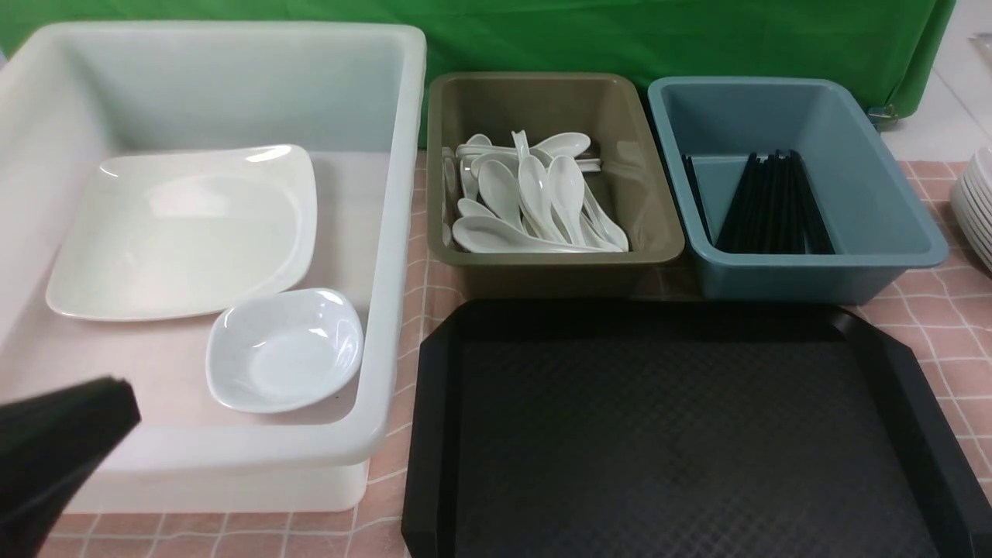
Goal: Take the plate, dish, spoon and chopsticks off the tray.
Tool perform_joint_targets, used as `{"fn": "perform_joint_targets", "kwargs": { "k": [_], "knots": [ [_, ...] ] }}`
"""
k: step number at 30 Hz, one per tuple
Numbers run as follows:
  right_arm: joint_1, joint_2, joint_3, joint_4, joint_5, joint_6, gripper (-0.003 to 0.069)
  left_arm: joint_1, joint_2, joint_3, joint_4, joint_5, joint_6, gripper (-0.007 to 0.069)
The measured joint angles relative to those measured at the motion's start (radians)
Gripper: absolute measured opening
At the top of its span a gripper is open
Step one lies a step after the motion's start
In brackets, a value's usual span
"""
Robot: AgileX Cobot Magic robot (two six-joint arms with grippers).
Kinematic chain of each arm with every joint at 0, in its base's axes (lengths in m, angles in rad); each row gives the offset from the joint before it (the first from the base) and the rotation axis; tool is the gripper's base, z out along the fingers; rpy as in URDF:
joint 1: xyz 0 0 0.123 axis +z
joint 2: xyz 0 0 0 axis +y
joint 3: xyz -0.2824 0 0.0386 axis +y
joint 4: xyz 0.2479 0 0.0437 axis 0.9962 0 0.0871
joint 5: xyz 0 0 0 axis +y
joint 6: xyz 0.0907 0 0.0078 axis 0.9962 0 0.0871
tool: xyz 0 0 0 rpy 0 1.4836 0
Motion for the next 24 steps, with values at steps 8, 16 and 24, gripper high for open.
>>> {"fn": "perform_joint_targets", "kwargs": {
  "k": [8,16,24],
  "knots": [
    [0.000,0.000,0.000,0.000,0.000,0.000,0.0228,0.000,-0.006,0.018,0.121,0.003,0.000,-0.0002],
    [0.000,0.000,0.000,0.000,0.000,0.000,0.0238,0.001,-0.090,0.125,0.277,-0.170,-0.178,-0.0002],
    [0.000,0.000,0.000,0.000,0.000,0.000,0.0239,0.141,-0.297,0.331,0.442,-0.213,-0.339,-0.0002]
  ]
}}
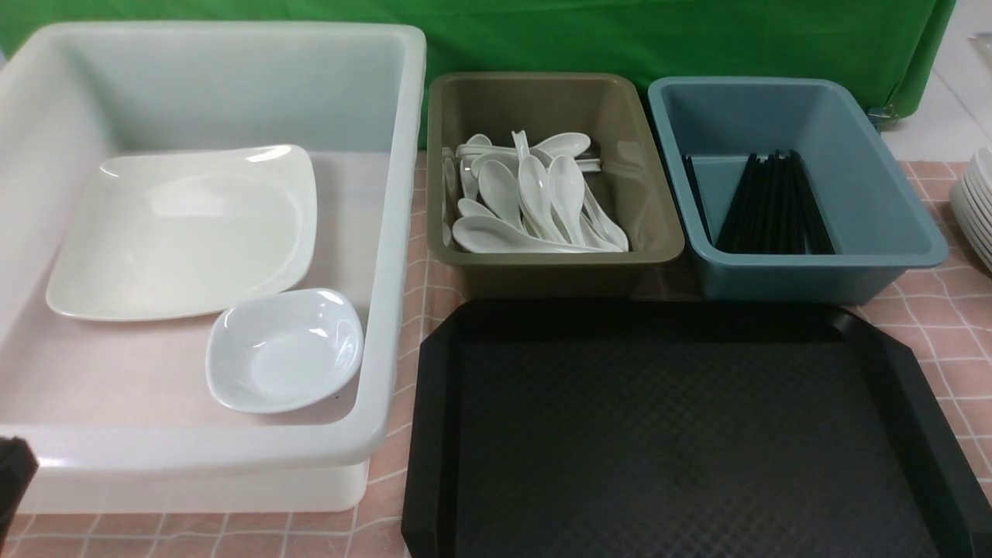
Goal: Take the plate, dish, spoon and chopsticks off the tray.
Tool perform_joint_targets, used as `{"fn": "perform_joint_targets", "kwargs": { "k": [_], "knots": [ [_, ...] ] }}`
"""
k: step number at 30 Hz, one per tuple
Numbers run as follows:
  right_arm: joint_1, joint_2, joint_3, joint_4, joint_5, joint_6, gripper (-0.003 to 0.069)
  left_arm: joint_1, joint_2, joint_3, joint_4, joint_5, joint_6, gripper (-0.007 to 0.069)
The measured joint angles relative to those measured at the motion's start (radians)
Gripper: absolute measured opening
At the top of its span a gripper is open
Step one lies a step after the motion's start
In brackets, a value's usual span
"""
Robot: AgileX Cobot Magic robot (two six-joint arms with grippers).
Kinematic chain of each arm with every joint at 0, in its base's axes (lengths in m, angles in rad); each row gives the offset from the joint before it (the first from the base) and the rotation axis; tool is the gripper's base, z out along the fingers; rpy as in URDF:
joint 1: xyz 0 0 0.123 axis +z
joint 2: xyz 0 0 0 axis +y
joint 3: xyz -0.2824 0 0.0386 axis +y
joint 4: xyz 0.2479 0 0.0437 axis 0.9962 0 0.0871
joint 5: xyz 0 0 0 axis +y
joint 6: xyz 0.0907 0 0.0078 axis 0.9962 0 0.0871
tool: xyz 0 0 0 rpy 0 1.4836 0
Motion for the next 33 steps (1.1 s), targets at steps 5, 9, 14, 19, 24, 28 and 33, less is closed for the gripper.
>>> {"fn": "perform_joint_targets", "kwargs": {
  "k": [5,9,14,19,24,28,33],
  "knots": [
    [0.000,0.000,0.000,0.000,0.001,0.000,0.0239,0.039,-0.011,0.057,0.003,0.002,-0.003,-0.0002],
    [0.000,0.000,0.000,0.000,0.001,0.000,0.0239,0.035,-0.012,0.110,0.000,-0.014,-0.003,-0.0002],
    [0.000,0.000,0.000,0.000,0.001,0.000,0.0239,0.035,-0.012,0.117,-0.004,-0.042,-0.004,-0.0001],
    [0.000,0.000,0.000,0.000,0.001,0.000,0.0239,0.040,-0.012,0.117,-0.005,-0.049,-0.005,0.0000],
    [0.000,0.000,0.000,0.000,0.001,0.000,0.0239,0.091,-0.012,0.117,-0.005,-0.049,-0.005,0.0000],
    [0.000,0.000,0.000,0.000,0.001,0.000,0.0239,0.089,-0.012,0.117,-0.005,-0.050,-0.005,0.0000],
    [0.000,0.000,0.000,0.000,0.001,0.000,0.0239,0.087,-0.012,0.117,-0.004,-0.050,-0.005,0.0000]
  ]
}}
